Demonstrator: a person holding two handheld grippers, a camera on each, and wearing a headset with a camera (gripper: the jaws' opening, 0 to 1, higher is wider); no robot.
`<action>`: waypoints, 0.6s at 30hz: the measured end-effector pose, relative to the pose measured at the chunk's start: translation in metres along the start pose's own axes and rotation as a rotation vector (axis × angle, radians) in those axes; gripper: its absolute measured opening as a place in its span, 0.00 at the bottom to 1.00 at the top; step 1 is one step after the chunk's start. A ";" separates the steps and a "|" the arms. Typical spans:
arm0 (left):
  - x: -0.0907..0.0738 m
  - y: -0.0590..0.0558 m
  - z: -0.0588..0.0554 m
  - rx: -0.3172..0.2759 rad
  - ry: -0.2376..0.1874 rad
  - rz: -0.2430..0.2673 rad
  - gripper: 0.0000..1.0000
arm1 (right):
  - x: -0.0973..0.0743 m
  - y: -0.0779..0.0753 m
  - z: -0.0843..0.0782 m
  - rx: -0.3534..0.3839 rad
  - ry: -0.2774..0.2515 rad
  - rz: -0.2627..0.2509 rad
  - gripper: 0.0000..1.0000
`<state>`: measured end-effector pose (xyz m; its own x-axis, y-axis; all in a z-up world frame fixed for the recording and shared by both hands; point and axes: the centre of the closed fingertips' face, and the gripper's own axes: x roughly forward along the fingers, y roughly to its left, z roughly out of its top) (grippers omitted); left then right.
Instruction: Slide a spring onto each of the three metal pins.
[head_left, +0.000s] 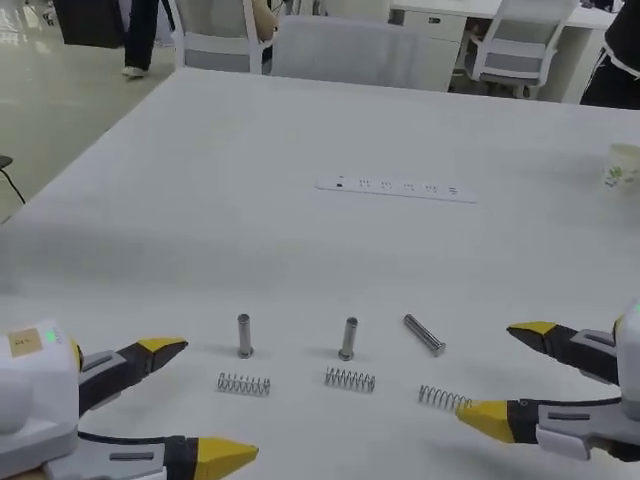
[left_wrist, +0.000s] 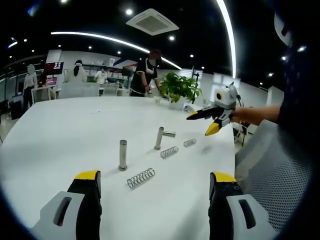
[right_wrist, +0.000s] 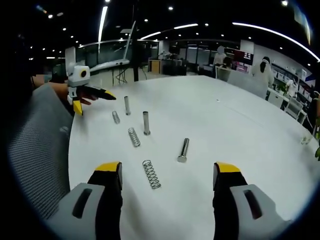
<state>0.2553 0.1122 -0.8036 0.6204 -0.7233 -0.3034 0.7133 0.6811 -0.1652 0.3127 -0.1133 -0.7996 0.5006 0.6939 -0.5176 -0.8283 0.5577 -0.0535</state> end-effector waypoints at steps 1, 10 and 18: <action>0.000 0.000 0.000 -0.001 0.000 0.000 0.87 | 0.002 -0.001 0.002 -0.009 0.002 -0.002 0.74; -0.003 0.002 -0.001 -0.002 -0.003 0.009 0.87 | 0.015 -0.008 0.019 -0.034 0.012 -0.001 0.70; -0.003 0.001 -0.001 -0.002 -0.002 0.006 0.86 | 0.032 -0.021 0.031 -0.053 0.039 -0.013 0.65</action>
<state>0.2536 0.1148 -0.8039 0.6256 -0.7191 -0.3025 0.7086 0.6860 -0.1651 0.3541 -0.0887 -0.7883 0.5016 0.6680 -0.5496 -0.8348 0.5405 -0.1050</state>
